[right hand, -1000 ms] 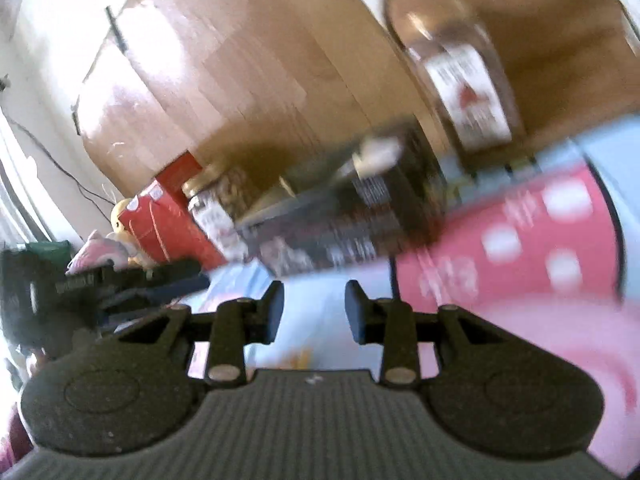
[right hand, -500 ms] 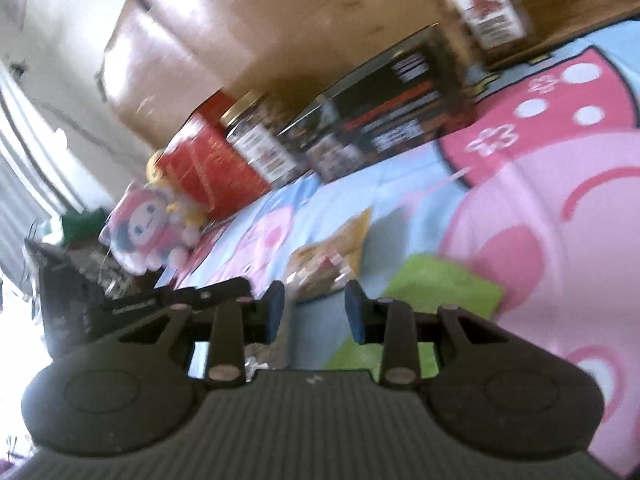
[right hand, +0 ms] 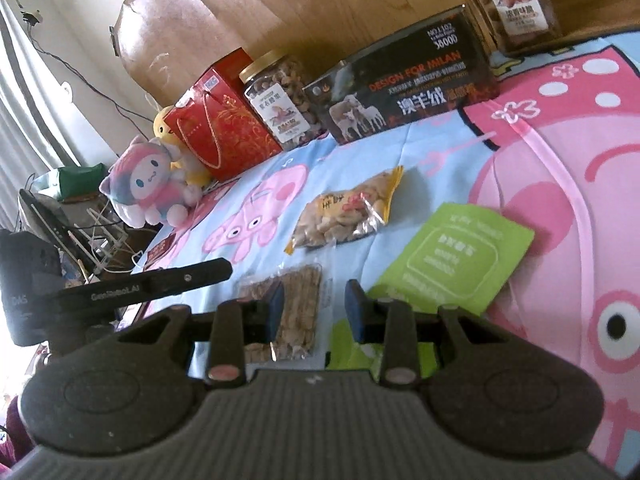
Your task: Organize snacks
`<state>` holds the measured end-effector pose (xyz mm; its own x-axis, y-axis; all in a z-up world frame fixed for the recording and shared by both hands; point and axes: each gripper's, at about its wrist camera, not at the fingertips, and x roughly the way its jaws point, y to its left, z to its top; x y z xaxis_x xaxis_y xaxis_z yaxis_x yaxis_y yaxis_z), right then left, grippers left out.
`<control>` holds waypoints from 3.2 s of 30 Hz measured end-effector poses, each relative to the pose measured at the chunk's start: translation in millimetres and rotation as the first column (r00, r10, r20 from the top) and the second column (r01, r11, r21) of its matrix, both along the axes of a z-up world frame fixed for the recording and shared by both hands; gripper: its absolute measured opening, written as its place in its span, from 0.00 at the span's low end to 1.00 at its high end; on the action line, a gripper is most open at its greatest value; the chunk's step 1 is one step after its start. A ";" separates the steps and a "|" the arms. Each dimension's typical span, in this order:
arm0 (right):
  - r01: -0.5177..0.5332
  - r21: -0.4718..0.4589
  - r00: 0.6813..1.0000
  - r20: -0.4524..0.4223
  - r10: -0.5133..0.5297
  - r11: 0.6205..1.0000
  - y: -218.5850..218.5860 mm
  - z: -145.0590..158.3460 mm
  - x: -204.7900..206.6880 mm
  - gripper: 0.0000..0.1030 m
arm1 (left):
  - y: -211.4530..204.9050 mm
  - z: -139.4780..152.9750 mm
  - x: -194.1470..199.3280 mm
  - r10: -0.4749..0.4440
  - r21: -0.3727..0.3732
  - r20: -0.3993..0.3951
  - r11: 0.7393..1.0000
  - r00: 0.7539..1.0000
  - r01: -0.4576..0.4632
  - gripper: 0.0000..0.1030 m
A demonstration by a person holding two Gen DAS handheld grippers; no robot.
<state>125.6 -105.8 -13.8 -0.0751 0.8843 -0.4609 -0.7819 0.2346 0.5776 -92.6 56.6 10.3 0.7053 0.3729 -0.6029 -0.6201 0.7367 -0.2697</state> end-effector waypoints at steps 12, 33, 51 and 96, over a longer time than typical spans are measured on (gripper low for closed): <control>-0.010 0.024 1.000 -0.025 0.011 1.000 -5.8 -2.4 -5.6 0.35 | 1.1 -8.7 -11.5 0.065 0.043 -0.071 0.997 0.995 -0.062 0.40; 0.000 0.048 0.999 -0.039 0.002 0.999 -10.7 -4.9 -6.7 0.35 | -1.3 -11.8 -9.3 0.064 0.095 -0.092 0.994 0.994 -0.055 0.44; 0.024 0.103 0.999 0.028 -0.028 0.994 -17.4 9.5 -6.2 0.37 | 0.0 -12.6 -7.5 0.057 0.107 -0.100 0.993 0.993 -0.046 0.46; 0.120 0.147 0.950 0.269 -0.156 0.982 113.7 79.2 102.2 0.12 | 116.9 80.6 183.1 -0.203 0.049 0.186 0.979 0.961 0.197 0.34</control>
